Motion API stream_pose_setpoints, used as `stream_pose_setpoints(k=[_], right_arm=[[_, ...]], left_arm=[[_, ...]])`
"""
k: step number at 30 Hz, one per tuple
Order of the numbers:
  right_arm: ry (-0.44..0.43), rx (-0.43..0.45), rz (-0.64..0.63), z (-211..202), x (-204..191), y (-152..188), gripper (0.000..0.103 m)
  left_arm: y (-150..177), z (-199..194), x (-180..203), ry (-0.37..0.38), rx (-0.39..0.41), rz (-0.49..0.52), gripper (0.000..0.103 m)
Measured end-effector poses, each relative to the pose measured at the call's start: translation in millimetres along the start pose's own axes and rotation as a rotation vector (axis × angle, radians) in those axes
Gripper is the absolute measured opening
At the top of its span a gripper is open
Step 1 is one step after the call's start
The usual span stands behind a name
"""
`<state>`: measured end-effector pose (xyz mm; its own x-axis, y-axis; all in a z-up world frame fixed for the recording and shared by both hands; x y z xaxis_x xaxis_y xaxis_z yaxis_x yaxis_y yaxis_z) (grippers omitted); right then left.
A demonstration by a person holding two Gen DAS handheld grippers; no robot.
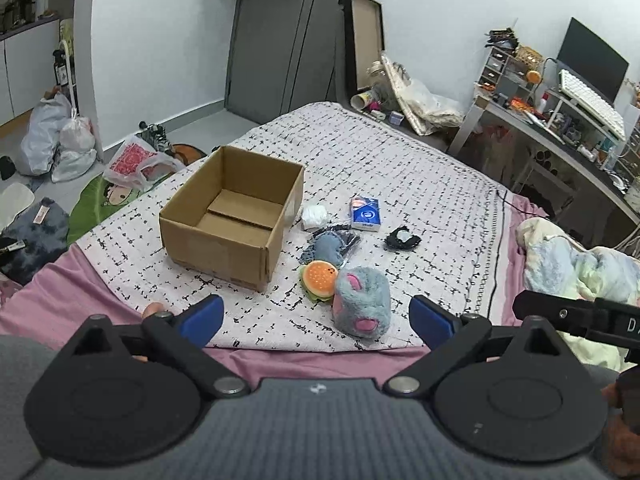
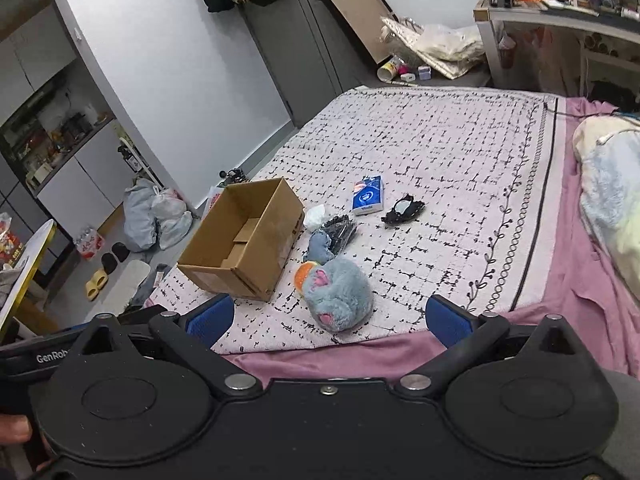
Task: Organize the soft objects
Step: 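Lower the left gripper onto the grey plush mouse and close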
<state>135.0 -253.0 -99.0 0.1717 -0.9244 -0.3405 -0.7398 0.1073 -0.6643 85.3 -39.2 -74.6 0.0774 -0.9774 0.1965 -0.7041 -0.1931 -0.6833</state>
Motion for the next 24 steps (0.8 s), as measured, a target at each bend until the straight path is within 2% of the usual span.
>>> stream_pose_setpoints(k=[4,10,16,21,24], right_arm=[[-0.034,-0.02,0.023,19,3,-5,0.103],[-0.091,-0.058,0.084,50,9,-15,0.102],[-0.088,-0.091,0.171,80,23,-35,0.096],[-0.06,-0.096,0.22,106,32,-43,0.093],[-0.062,-0.113,0.278,124,41,-37,0.087]], left_arm=[[-2,16,-2,-0.008,-0.024,-0.026,0.095],[-8,41,-10,-0.025,-0.05,-0.107,0.083],[-9,74,-24,-0.023,-0.13,-0.286,0.07],[-6,96,-25,-0.046,-0.168,-0.321,0.069],[-6,111,-22,-0.041,-0.199,-0.33,0.063]])
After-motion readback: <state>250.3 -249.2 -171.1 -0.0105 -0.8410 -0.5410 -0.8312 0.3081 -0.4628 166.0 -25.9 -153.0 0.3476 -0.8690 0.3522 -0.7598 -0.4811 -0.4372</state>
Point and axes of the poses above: each gripper's, at about its wrist camera, not at the fingertips, and z roughly the way its jaws point, x to its right, y to its underside, the point moved 6 cm from there along z, roughly the way its jaws point, and after that the axes turned 1 degree about -x, right-handed, at the moved point
